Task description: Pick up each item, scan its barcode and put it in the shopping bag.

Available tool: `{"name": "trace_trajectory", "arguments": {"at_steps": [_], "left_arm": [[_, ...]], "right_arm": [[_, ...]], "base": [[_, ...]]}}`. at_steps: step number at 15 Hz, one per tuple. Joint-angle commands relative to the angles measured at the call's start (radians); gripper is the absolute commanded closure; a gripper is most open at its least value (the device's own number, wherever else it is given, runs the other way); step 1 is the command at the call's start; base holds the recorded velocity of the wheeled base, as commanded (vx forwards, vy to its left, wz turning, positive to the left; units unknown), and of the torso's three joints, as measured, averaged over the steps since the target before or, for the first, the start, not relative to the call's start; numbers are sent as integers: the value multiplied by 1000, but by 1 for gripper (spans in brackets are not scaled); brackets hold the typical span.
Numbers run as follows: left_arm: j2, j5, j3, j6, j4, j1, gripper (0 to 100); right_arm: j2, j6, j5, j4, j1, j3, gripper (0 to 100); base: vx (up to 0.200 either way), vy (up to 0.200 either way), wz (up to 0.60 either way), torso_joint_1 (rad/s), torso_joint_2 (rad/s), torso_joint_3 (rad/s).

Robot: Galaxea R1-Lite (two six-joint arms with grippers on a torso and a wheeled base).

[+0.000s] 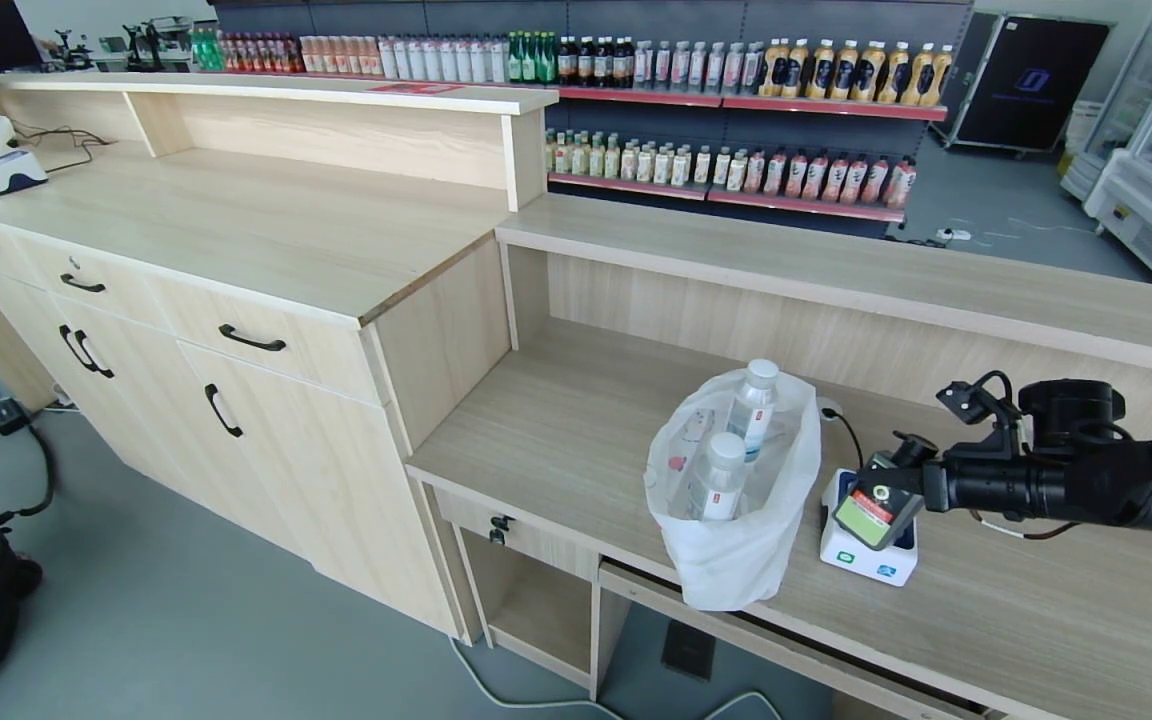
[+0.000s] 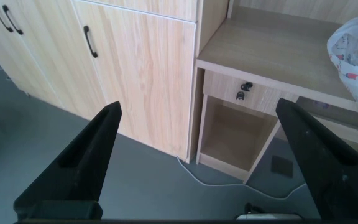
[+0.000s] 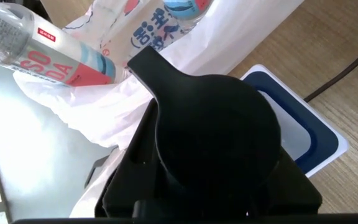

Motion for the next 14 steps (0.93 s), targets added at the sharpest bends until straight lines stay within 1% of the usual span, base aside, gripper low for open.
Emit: {"name": "trace_trajectory", "arguments": {"at_steps": [1, 8, 10, 11, 13, 14], "left_arm": [[0, 0, 0, 0, 0, 0, 0], [0, 0, 0, 0, 0, 0, 0], [0, 0, 0, 0, 0, 0, 0], [0, 0, 0, 0, 0, 0, 0], [0, 0, 0, 0, 0, 0, 0], [0, 0, 0, 0, 0, 0, 0]], "right_arm": [[11, 1, 0, -2, 4, -4, 100], [9, 2, 0, -33, 14, -7, 100], [-101, -1, -3, -24, 7, 14, 100], [-195, -15, -18, -25, 1, 62, 100], [-333, -113, -54, -28, -46, 128, 100], [-427, -268, -90, -32, -97, 205, 100]], "base": [[0, 0, 0, 0, 0, 0], [0, 0, 0, 0, 0, 0], [0, 0, 0, 0, 0, 0], [0, 0, 0, 0, 0, 0], [0, 0, 0, 0, 0, 0], [0, 0, 0, 0, 0, 0]]}}
